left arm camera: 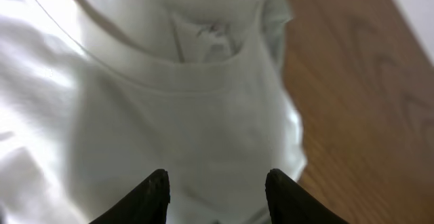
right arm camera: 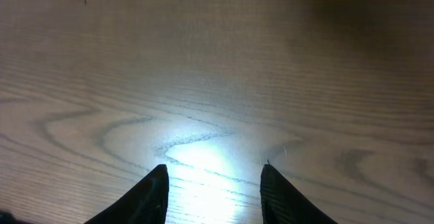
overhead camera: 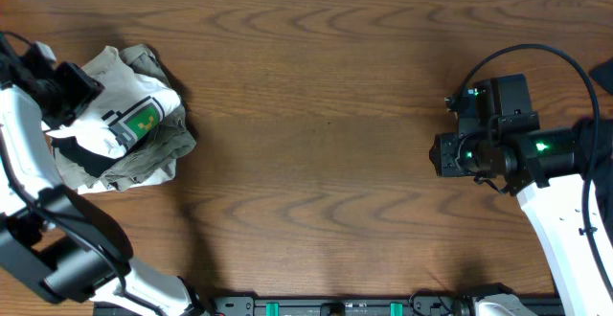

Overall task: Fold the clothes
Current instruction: 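Open the left gripper and press the shirt onto the stack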

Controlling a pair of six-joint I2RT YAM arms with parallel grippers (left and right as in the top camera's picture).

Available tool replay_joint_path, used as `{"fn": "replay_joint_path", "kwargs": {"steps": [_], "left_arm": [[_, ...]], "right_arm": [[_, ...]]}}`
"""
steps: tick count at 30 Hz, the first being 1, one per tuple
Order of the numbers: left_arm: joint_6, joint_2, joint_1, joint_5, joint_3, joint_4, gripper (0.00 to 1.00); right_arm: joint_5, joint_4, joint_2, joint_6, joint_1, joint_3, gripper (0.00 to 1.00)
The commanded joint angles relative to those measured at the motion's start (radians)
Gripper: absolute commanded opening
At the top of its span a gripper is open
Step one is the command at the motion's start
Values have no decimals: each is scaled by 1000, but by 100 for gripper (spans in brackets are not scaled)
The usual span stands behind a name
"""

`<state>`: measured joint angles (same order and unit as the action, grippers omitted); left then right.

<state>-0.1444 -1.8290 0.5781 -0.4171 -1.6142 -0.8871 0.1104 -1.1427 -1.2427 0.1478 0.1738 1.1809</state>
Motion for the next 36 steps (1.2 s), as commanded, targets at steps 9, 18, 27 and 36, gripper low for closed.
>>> {"fn": "replay_joint_path", "kwargs": {"steps": [9,18,27,36], "left_arm": [[-3,-53,59,37,23,-63,48],[-87,-53,60,173,47,-106,47],[-150,-53,60,228,68,-96,47],[-175,-39,60,171,67,-77,43]], "right_arm": [[-9,-9,-4,-7,-9,-3,43],[-9,-10,-4,-7,-9,-3,43],[-9,-14,-4,-7,-9,-3,43],[-9,-16,-4,-7,-9,-3,43]]}}
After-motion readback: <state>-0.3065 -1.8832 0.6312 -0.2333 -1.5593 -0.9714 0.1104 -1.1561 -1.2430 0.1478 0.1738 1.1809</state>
